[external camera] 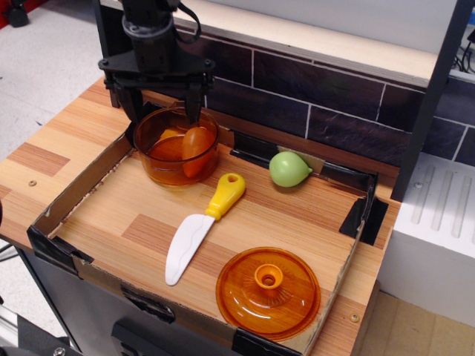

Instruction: Take carrot out of pot

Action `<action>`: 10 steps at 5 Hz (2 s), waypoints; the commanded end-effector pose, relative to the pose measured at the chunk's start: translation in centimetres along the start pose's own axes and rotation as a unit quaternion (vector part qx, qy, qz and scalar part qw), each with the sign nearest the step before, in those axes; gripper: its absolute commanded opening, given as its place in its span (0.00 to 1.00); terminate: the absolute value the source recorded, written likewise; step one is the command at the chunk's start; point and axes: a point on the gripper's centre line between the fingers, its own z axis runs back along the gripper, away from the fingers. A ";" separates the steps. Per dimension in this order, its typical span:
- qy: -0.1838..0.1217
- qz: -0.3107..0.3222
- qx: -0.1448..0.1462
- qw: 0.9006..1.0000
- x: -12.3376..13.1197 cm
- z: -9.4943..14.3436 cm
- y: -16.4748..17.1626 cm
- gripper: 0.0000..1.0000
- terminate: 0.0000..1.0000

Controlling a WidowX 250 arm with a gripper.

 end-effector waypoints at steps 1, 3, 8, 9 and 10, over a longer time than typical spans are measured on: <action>-0.020 0.003 0.001 1.000 0.0 -0.1 0.0 1.00 0.00; -0.020 0.016 -0.009 1.000 -0.5 -0.4 -0.5 1.00 0.00; -0.002 0.036 0.010 0.999 -1.2 -3.2 -0.5 1.00 0.00; -0.001 0.037 0.012 0.999 -1.3 -3.6 -0.5 1.00 0.00; 0.001 0.040 0.012 0.999 -1.1 -4.0 -0.6 1.00 0.00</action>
